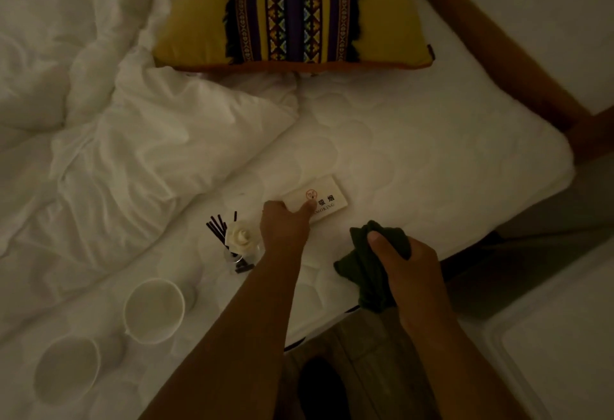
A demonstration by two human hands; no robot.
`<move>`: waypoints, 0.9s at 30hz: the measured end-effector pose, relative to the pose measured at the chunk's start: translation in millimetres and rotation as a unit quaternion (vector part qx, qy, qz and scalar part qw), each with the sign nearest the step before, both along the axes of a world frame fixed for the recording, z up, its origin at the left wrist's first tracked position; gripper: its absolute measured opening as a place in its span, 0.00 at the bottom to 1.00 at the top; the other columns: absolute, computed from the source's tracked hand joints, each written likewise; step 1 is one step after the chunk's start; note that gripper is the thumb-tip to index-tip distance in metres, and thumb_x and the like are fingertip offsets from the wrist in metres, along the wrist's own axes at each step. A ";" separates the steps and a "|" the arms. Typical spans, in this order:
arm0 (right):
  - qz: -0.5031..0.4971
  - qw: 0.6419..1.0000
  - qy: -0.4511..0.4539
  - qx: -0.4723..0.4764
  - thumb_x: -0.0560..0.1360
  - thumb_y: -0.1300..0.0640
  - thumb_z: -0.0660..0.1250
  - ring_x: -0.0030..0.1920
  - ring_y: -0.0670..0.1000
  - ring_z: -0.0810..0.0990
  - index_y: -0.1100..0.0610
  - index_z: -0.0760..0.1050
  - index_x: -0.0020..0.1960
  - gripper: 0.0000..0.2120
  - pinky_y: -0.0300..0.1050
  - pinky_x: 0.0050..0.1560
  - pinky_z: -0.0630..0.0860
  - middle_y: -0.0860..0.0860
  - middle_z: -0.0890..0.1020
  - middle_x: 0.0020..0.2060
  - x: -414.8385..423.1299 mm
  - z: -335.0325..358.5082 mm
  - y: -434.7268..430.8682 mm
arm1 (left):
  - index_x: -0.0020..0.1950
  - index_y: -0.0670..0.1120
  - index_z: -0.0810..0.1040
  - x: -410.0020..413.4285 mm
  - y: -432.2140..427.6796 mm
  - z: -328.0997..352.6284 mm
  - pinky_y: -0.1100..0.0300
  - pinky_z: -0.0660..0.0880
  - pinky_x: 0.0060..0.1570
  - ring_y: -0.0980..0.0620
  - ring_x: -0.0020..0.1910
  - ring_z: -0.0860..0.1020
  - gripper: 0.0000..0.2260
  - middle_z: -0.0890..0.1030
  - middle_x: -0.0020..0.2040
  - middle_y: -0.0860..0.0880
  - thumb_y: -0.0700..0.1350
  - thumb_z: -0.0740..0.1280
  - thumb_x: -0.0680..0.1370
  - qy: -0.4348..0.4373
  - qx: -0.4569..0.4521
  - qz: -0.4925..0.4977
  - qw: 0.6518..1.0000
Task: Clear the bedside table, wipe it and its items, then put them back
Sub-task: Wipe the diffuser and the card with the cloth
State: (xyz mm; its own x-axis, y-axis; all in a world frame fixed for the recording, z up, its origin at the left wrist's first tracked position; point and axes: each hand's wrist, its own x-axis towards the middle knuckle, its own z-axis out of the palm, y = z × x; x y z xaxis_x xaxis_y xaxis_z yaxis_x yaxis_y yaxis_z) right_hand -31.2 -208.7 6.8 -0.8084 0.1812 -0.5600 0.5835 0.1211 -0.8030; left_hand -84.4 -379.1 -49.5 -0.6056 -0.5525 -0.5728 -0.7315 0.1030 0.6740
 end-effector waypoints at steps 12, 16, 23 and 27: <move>0.133 0.943 0.220 0.210 0.73 0.42 0.69 0.62 0.53 0.77 0.54 0.77 0.61 0.23 0.55 0.63 0.76 0.50 0.79 0.59 -2.9 33.3 -43.7 | 0.60 0.39 0.77 73.9 24.2 65.0 0.51 0.81 0.47 0.42 0.53 0.82 0.13 0.81 0.57 0.37 0.43 0.65 0.78 0.138 0.415 -0.005 0.899; 0.130 0.913 0.303 0.238 0.72 0.41 0.68 0.55 0.51 0.80 0.58 0.79 0.56 0.23 0.58 0.59 0.78 0.48 0.81 0.51 6.6 29.9 -56.4 | 0.64 0.35 0.74 95.4 6.2 79.9 0.50 0.80 0.54 0.39 0.57 0.80 0.14 0.79 0.60 0.35 0.34 0.58 0.80 0.119 0.492 -0.004 0.862; 0.126 0.925 0.264 0.243 0.73 0.46 0.70 0.34 0.45 0.77 0.56 0.75 0.42 0.14 0.46 0.37 0.81 0.46 0.76 0.34 -11.7 22.9 -34.1 | 0.59 0.39 0.77 107.2 -11.0 88.2 0.50 0.80 0.54 0.43 0.56 0.82 0.11 0.82 0.57 0.39 0.33 0.61 0.79 0.077 0.430 -0.069 0.897; 0.215 0.879 0.329 0.269 0.72 0.40 0.67 0.32 0.44 0.75 0.51 0.73 0.41 0.15 0.35 0.34 0.72 0.43 0.74 0.32 12.4 23.5 -61.5 | 0.58 0.37 0.78 108.9 -8.8 88.4 0.43 0.77 0.59 0.41 0.55 0.81 0.12 0.83 0.54 0.39 0.31 0.60 0.78 0.089 0.387 -0.129 0.909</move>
